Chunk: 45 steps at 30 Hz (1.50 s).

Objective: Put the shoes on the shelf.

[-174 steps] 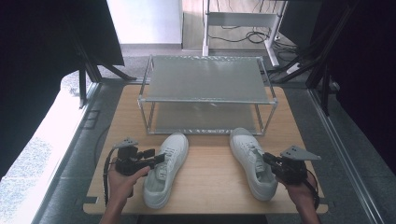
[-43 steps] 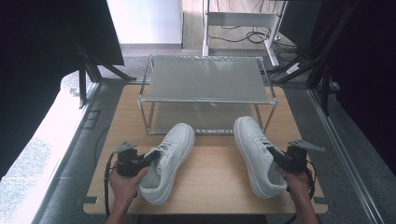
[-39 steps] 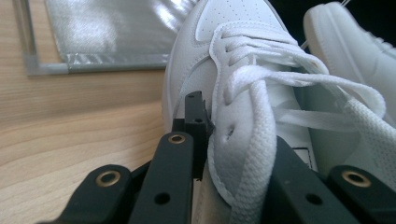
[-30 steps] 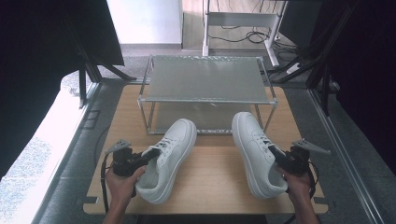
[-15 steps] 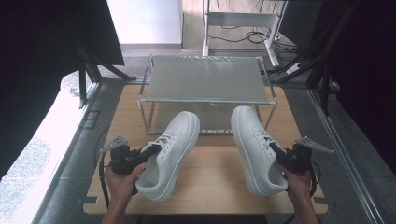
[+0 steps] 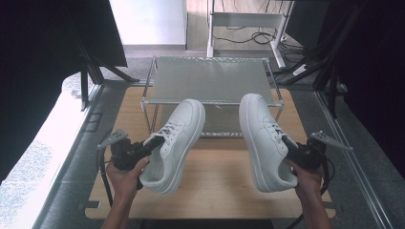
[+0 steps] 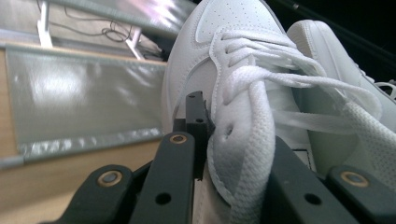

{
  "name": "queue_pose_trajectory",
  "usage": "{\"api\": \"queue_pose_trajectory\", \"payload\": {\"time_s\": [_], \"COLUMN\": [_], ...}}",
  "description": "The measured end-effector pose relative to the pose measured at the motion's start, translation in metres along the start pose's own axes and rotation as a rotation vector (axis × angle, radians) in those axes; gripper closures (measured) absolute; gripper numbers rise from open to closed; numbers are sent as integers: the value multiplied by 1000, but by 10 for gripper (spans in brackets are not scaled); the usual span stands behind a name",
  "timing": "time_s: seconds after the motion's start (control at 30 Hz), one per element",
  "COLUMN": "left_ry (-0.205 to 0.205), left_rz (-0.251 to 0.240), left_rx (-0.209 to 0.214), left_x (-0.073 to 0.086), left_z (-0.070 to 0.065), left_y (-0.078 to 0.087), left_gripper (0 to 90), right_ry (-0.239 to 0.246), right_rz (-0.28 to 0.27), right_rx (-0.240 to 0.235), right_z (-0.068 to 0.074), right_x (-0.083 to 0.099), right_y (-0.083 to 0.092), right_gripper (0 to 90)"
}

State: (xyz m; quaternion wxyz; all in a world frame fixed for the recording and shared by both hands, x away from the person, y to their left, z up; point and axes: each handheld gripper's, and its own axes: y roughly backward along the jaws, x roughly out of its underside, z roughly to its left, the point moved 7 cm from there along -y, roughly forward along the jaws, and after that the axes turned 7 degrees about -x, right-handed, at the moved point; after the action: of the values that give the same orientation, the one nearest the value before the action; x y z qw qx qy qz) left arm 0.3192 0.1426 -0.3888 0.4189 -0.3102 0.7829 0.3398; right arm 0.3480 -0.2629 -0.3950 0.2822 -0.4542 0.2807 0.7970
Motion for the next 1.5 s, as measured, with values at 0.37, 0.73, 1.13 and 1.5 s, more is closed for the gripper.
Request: {"api": "queue_pose_trajectory", "payload": {"time_s": [0.37, 0.73, 1.13, 1.5], "left_ry": [1, 10, 40, 74], "left_rz": [-50, -67, -45, -36], "left_rx": [61, 54, 37, 24], "left_x": [-43, -83, -99, -112], "left_z": [-14, -12, -5, 0], "left_y": [-11, -36, -60, -81], "left_gripper": [836, 836, 834, 834], "right_ry": [-16, 1, -28, -29], "right_rz": [-34, -32, -25, 4], "right_rx": [-51, -35, 6, 62], "right_z": [13, 19, 8, -2], "right_x": [-42, -92, -120, -132], "right_y": [-18, -39, -66, -90], "right_gripper": [869, 868, 868, 868]}}
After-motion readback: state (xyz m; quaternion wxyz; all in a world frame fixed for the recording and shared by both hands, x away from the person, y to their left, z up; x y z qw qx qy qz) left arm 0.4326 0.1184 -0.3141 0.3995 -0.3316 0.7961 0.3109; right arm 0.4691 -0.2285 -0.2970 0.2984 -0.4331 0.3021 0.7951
